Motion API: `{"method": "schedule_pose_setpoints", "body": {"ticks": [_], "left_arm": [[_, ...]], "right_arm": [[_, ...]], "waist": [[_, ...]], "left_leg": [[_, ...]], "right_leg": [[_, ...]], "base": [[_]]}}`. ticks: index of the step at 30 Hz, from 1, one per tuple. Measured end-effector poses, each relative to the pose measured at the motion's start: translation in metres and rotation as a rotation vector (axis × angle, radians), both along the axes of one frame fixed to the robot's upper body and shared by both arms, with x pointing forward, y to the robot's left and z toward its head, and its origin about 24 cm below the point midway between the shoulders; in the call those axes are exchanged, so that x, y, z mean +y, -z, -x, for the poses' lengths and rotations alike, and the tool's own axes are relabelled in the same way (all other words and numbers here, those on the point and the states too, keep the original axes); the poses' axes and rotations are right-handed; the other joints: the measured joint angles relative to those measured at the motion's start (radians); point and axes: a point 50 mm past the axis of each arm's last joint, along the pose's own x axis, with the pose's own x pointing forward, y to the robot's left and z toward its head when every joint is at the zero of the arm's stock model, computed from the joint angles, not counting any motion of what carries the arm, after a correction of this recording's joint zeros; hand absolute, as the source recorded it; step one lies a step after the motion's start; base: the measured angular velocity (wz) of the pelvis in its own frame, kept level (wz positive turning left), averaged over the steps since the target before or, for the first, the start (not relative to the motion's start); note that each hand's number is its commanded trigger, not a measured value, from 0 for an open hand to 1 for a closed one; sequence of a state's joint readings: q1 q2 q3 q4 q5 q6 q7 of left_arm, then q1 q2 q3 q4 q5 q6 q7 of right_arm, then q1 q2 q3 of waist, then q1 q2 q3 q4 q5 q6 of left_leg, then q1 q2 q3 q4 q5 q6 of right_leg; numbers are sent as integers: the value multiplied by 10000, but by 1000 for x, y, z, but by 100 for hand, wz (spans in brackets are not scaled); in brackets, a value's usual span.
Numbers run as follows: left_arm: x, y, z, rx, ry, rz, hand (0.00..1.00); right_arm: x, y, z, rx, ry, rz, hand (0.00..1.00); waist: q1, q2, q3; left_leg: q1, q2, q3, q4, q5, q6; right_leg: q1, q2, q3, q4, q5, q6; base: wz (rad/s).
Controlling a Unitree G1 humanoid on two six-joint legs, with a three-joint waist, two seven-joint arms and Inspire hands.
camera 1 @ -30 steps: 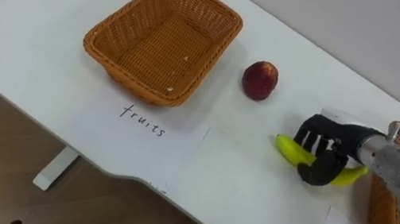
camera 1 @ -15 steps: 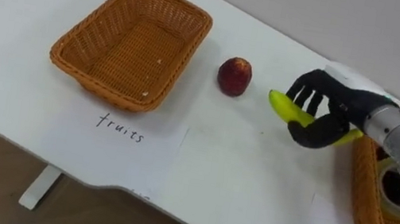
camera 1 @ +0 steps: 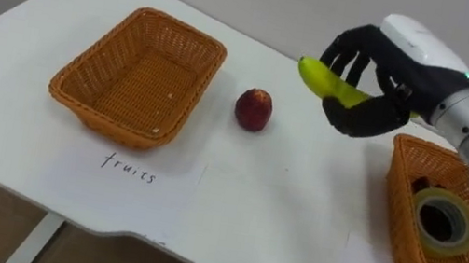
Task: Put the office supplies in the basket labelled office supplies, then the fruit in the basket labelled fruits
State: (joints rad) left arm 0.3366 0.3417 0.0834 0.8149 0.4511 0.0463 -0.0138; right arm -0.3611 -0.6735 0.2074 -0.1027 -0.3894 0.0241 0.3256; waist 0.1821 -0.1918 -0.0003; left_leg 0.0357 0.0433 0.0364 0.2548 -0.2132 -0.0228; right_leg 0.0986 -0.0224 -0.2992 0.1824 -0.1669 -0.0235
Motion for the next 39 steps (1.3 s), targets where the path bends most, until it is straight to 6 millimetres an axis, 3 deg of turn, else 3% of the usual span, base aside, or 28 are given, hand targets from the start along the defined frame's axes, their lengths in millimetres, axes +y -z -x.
{"method": "schedule_pose_setpoints", "body": {"ticks": [7, 18, 25, 29, 32, 39], "left_arm": [[-3, 4, 7, 478, -196, 198, 0], [-7, 5, 8, 703, -21, 273, 0], [-8, 3, 27, 1329, 278, 360, 0], [-8, 4, 38, 1713, 176, 456, 0], [-9, 4, 39, 1863, 149, 595, 0], [-9, 5, 43, 2036, 72, 586, 0]], "right_arm": [[0, -2, 0, 7, 79, -353, 100], [11, 2, 1, -263, 40, -568, 100], [12, 5, 1, -96, 135, -647, 100], [17, 11, 2, 164, 14, -565, 100], [23, 17, 3, 396, -217, -469, 100], [31, 21, 3, 509, -423, -687, 100]], "waist": [[143, -3, 6], [602, 35, 155], [787, 25, 153], [1067, -5, 151], [1224, -39, 163], [1318, -79, 182]], "left_leg": [[328, -108, -75, -240, -6, 67], [482, -193, -327, -455, -59, 134], [652, -253, -722, -566, -58, 137], [845, -282, -809, -558, -56, 140], [1007, -359, -929, -568, -69, 165], [1067, -438, -990, -500, -107, 230]], "right_leg": [[341, -105, -58, -129, -72, 94], [511, -136, -378, -114, -143, 214], [772, -170, -609, -100, -187, 286], [951, -197, -604, -75, -224, 344], [1092, -281, -619, 39, -327, 474], [1238, -338, -640, 49, -330, 479]], "base": [[5], [7], [18], [5], [9], [2]]}}
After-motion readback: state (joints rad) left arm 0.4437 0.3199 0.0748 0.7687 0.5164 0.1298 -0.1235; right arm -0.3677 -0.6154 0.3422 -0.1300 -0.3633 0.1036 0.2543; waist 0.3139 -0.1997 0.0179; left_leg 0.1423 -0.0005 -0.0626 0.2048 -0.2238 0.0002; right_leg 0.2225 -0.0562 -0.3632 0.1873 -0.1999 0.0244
